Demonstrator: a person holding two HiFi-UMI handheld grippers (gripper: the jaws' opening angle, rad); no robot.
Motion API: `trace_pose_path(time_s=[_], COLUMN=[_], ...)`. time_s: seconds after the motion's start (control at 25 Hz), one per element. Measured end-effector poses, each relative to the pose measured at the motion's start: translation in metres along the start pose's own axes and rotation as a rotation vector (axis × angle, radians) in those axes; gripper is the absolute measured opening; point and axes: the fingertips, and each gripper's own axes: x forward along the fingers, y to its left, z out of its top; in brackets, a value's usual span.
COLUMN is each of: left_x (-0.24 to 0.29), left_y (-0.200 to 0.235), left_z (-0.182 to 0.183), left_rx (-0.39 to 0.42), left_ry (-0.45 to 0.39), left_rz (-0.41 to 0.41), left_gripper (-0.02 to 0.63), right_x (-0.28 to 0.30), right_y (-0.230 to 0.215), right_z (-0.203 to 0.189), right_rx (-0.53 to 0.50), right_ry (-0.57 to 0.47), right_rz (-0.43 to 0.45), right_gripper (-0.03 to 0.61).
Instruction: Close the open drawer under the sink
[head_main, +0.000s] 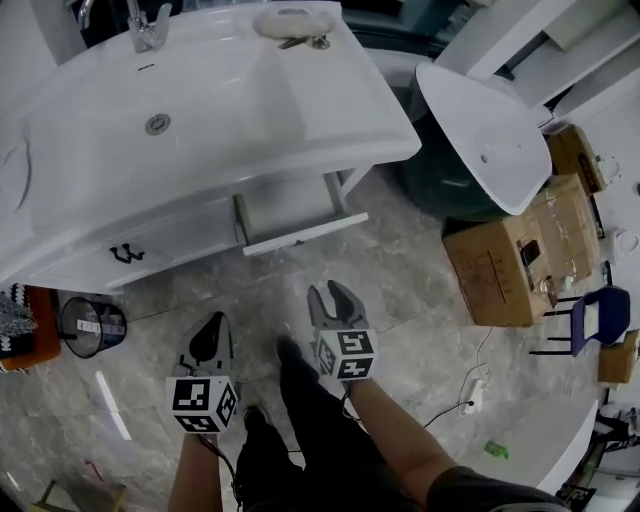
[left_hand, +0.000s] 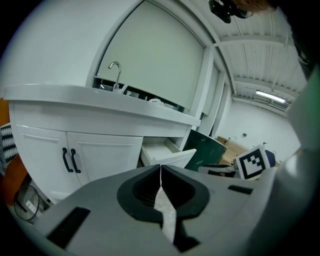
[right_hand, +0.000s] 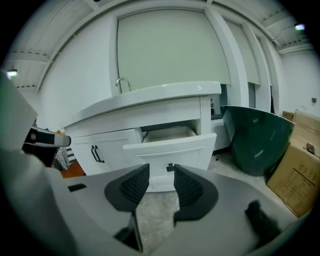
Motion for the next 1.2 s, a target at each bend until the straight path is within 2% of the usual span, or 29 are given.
trace_pose_path(time_s=[0.44,0.6,0.76,0.96,1.2], left_x=[0.052,0.063,0.067,0.071,0.073], left_y=[0.04,0.045,0.045,0.047,0.043], left_z=[-0.038,-0.047,-0.05,-0.061,-0.071], left_rx=[-0.048,-0.046,-0.032,-0.035,-0.037], left_ry=[0.044,0.054,0.058,0.074,0.086], left_rz=[0.062,0.06,0.054,0.058,0.061], left_gripper=[0.015,0.015,0.015,0.015,0.015], right_x=[0.097,0.123,0.143,0.165,0.179], right_y=[-0.022,-0.02,-0.023,-0.023,-0.025], right_z=[-0.04,-0.043,-0.043,-0.042,-0.047], right_rx=[0.003,-0.04,-0.014,-0.079,-0.145], right_ry=[0.065,0.057,0.065,0.078,0.107], right_rz=[-0.041,-0.022,-0.023,-0.023,0.023], right_gripper=[0.158,0.158,0.158,0.158,0.152])
